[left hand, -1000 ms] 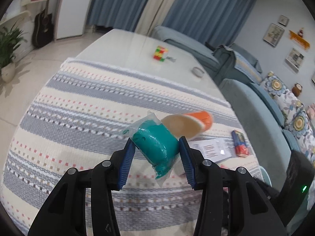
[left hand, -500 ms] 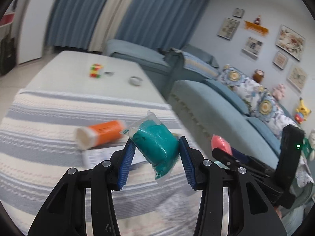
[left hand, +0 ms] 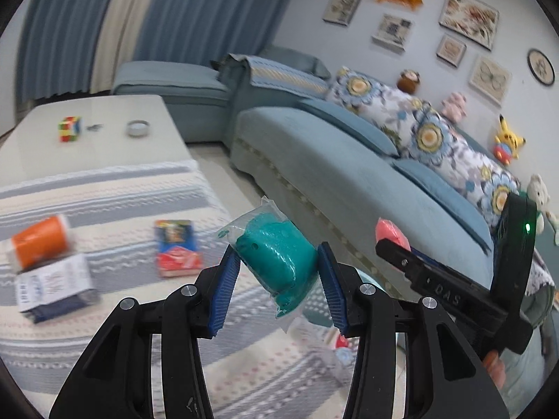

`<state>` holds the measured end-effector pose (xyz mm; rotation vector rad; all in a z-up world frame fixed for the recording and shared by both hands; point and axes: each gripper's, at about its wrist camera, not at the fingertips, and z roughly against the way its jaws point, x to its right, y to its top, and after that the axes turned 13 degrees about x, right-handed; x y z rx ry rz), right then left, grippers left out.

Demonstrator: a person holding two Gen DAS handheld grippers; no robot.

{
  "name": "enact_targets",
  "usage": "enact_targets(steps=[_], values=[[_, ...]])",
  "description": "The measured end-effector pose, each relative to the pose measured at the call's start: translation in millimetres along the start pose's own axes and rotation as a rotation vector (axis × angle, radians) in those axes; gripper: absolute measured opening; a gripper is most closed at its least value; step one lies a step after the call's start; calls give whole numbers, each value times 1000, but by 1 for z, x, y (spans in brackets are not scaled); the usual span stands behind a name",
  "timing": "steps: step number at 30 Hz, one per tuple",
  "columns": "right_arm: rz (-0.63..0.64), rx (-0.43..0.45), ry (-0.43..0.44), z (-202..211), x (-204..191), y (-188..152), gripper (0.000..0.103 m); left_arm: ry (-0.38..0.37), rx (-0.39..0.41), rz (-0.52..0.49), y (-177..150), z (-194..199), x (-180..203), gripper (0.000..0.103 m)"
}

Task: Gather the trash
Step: 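Carry the teal and pink packets over the blue basket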

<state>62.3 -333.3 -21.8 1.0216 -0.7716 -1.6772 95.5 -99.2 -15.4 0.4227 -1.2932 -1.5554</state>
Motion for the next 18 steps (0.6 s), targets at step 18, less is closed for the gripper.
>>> enact_targets(steps=[18], values=[[-269, -276, -213, -45, 108, -37, 54, -66, -216, -89, -75, -98, 77, 45]])
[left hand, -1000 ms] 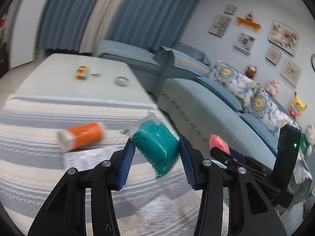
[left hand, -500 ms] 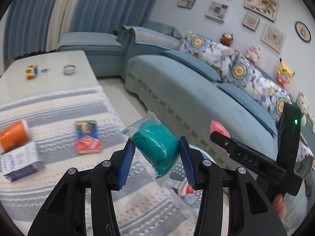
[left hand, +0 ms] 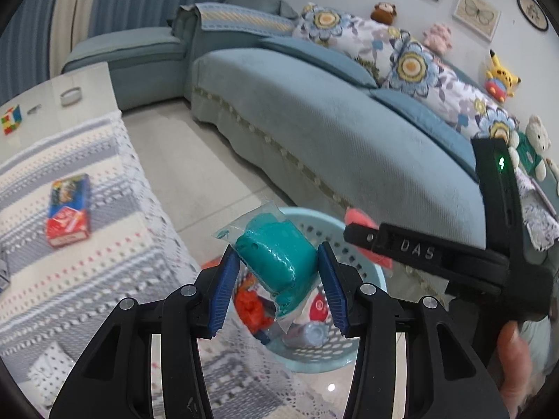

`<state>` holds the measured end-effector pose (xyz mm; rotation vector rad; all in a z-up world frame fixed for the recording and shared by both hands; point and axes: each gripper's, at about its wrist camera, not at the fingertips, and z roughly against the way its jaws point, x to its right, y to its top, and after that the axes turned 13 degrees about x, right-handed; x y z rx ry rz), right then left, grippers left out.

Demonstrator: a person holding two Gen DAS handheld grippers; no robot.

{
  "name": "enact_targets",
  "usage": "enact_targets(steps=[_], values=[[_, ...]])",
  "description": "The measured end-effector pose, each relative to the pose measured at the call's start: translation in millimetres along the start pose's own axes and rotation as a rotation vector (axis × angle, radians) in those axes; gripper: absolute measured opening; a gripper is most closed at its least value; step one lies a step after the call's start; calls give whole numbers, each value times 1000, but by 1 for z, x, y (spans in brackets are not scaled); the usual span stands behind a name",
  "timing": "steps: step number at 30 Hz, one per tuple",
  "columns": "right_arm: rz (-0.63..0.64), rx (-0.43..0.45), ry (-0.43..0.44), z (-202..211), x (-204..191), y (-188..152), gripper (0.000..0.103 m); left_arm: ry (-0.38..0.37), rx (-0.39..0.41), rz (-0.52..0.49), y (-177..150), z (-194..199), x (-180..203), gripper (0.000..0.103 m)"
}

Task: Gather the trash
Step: 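Carry the teal and pink packets over the blue basket, then open both grippers to drop the packets into the basket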

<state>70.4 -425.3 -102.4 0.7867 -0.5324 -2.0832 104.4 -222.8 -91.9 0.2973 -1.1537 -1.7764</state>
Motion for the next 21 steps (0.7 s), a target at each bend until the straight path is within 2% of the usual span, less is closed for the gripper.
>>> enact_targets(steps=[2, 3, 4, 5, 9, 11, 12, 17, 21], values=[[-16, -8, -17, -1, 3, -1, 56, -7, -7, -7, -2, -5, 3, 48], [-17, -7, -29, -1, 4, -1, 57, -5, -1, -14, -4, -5, 6, 54], [-16, -8, -42, -2, 4, -1, 57, 7, 11, -30, -5, -4, 10, 67], [-18, -10, -46, -2, 6, -1, 57, 19, 26, -48, -5, -2, 12, 72], [-28, -9, -40, -1, 10, 0, 58, 29, 34, -57, -4, 4, 10, 72], [-19, 7, -53, 1, 8, 0, 70, 29, 44, -41, -3, 9, 5, 72], [-17, 13, -59, 2, 7, 1, 71, 26, 51, -34, -2, 13, 3, 72], [-2, 30, -20, 7, -4, 1, 71, 22, 92, -27, 4, 38, -6, 72], [59, 115, 4, 27, -30, 2, 71, 40, 118, -29, 12, 57, -15, 70]])
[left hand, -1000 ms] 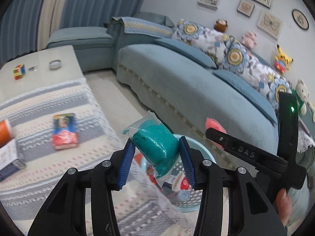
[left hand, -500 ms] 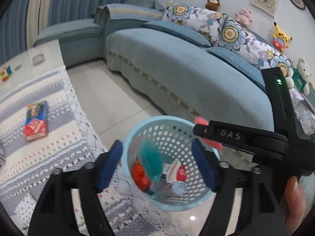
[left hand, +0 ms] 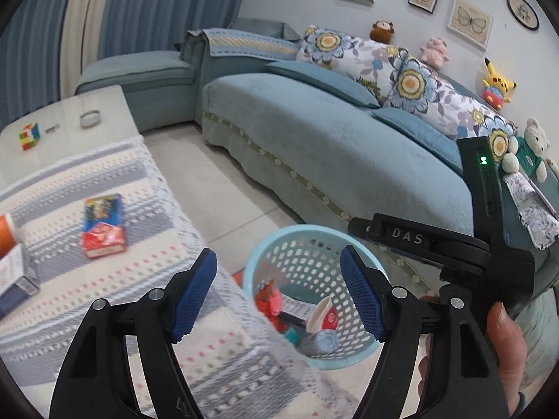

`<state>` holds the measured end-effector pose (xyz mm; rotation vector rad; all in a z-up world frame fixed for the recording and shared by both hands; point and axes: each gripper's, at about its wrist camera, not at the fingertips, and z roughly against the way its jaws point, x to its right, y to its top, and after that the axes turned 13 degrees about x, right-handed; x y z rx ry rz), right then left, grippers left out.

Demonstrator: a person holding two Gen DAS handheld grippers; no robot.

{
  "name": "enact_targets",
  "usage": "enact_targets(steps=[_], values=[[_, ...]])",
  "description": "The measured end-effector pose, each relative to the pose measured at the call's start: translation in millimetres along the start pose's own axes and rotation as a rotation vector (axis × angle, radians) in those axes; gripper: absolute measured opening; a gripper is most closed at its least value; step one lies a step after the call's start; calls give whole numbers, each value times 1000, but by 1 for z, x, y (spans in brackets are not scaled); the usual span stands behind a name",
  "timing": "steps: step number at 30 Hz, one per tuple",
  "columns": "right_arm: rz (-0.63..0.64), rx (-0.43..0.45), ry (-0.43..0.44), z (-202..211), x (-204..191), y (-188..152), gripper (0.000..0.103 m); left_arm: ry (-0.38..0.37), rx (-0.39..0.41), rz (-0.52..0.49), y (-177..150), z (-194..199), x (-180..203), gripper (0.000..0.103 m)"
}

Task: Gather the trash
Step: 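Grasp the white milk carton with the left gripper while the right gripper grasps the patterned napkin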

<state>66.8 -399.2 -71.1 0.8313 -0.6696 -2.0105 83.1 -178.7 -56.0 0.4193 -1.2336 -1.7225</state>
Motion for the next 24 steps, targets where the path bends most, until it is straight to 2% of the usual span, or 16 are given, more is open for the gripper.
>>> enact_targets(steps=[6, 12, 18, 20, 24], values=[[102, 138, 120, 35, -54, -1, 71, 41, 73, 31, 24, 43, -34, 70], [254, 182, 254, 58, -118, -27, 71, 122, 142, 57, 41, 94, -82, 70], [397, 77, 394, 59, -173, -87, 71, 221, 168, 121, 37, 141, -150, 70], [480, 51, 410, 58, -192, -113, 71, 259, 168, 145, 31, 152, -172, 70], [563, -18, 472, 54, -213, -151, 71, 319, 149, 214, 10, 167, -216, 70]])
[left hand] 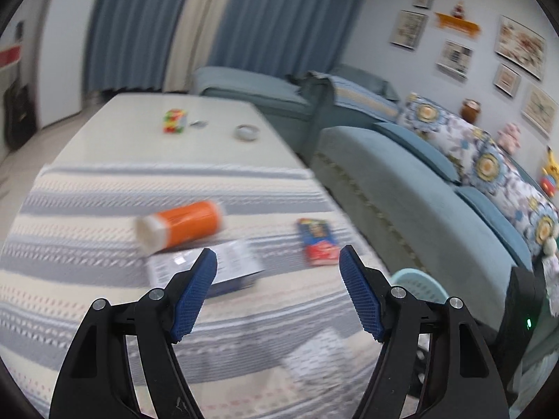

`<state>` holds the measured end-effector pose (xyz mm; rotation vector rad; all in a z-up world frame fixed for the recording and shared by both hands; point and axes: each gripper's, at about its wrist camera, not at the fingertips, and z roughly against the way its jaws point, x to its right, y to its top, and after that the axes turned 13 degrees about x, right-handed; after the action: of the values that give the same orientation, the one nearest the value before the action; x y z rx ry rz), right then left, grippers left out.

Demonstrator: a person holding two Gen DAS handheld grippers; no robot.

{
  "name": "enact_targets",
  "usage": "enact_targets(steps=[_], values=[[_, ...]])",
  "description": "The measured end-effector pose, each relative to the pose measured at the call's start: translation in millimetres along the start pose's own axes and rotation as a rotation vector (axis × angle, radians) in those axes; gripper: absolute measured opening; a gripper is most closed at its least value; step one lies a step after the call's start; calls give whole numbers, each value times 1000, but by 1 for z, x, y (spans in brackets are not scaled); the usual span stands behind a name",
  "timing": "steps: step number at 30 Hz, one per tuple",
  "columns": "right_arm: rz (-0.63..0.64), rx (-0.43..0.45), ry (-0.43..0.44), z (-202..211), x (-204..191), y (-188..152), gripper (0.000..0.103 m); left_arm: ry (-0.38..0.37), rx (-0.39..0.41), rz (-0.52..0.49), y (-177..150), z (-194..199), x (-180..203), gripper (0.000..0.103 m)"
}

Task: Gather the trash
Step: 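Grasp the white milk carton with the left gripper while the right gripper grasps the patterned napkin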

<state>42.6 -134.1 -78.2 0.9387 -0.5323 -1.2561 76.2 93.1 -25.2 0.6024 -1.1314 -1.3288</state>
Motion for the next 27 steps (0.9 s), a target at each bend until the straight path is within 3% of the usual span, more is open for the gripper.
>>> enact_targets(steps=[4, 8, 16, 19, 21, 23, 24, 27], values=[[81, -58, 110, -5, -26, -19, 71, 50, -36, 57, -13, -6, -44, 70], [187, -99, 161, -8, -48, -40, 71, 87, -75, 127, -26, -17, -78, 70], [339, -132, 124, -25, -66, -61, 71, 113, -140, 118, -33, -56, -94, 70], [348, -139, 117, -32, -65, -61, 70, 118, -172, 140, -41, -71, -99, 62], [346, -138, 109, -36, -64, -59, 63, 98, -196, 160, -45, -78, -99, 56], [329, -146, 114, -41, -63, -56, 38, 76, -202, 151, -47, -78, -94, 50], [326, -150, 104, -44, -61, -55, 31, 60, -208, 145, -48, -78, -90, 48], [299, -140, 74, -46, -52, -50, 20, -10, -237, 144, -49, -75, -73, 48]])
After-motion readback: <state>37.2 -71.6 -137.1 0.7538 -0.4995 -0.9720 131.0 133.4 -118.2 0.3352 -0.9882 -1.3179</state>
